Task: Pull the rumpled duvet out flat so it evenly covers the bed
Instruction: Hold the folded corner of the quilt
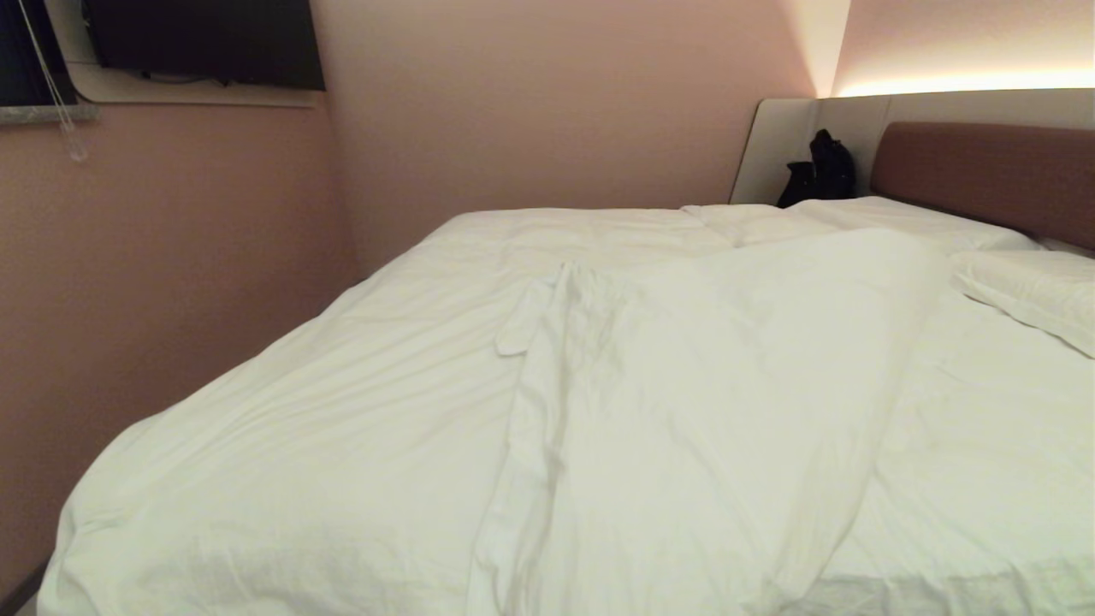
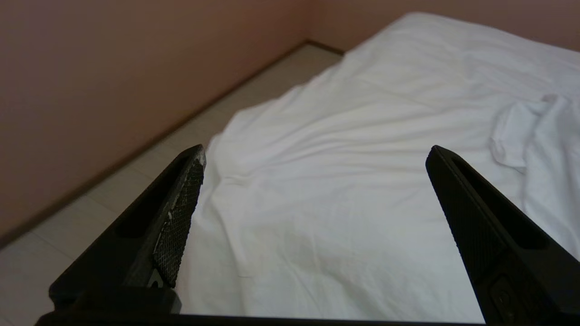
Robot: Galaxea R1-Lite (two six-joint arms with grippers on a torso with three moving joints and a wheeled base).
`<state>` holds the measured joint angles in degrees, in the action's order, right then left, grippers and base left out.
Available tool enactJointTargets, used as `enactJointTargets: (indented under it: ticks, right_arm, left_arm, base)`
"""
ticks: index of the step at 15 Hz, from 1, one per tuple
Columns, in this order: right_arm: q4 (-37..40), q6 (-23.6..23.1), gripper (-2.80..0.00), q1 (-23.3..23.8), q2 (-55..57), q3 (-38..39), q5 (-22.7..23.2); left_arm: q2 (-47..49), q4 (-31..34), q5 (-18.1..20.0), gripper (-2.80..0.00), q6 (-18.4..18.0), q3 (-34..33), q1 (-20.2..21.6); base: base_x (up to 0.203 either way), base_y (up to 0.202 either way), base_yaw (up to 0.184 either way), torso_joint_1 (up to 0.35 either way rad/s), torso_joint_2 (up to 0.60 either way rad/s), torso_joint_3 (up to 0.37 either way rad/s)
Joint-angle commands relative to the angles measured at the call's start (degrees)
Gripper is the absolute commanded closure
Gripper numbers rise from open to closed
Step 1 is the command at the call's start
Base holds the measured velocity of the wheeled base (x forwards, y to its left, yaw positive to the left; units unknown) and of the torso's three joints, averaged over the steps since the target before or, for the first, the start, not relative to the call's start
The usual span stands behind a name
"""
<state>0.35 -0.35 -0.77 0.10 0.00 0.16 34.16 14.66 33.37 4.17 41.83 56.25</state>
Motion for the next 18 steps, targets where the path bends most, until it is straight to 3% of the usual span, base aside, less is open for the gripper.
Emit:
enactJointTargets:
  ticks: [1,4,6,10,13,15,18]
  right_arm:
    - [0.0,0.0,0.00,0.0,0.0,0.0,0.0]
    - [0.0,0.0,0.00,0.0,0.0,0.0,0.0]
    - [0.0,0.0,0.00,0.0,0.0,0.0,0.0]
    - [0.0,0.0,0.00,0.0,0.0,0.0,0.0]
    - [0.0,0.0,0.00,0.0,0.0,0.0,0.0]
    - [0.0,0.0,0.00,0.0,0.0,0.0,0.0]
    - [0.0,0.0,0.00,0.0,0.0,0.0,0.0]
  left_arm:
    - [-7.6,0.1,-2.4,-2.80,0.3,-1.7,-0.3]
    - [-11.1,0.1,-2.7,-2.80,0.2,-3.7,-0.6]
    - [-13.8,1.3,-5.2,-2.80,0.2,-4.6,-5.4]
    - [-17.1,5.7,-16.8,-2.80,0.0,-4.6,-20.0]
    - [-17.9,6.3,-31.1,-2.80,0.0,-4.8,-34.5]
    - [-18.1,6.1,-40.1,-2.80,0.2,-6.0,-40.8]
    - [-18.0,5.9,-40.6,-2.80,0.3,-8.3,-44.4]
  base:
    - [0.000,0.000,0.000,0.000,0.00,0.000]
    - [0.000,0.000,0.000,0.000,0.00,0.000]
    - [0.000,0.000,0.000,0.000,0.00,0.000]
    - [0.000,0.000,0.000,0.000,0.00,0.000]
    - [0.000,0.000,0.000,0.000,0.00,0.000]
    - [0.000,0.000,0.000,0.000,0.00,0.000]
    - [0.000,0.000,0.000,0.000,0.00,0.000]
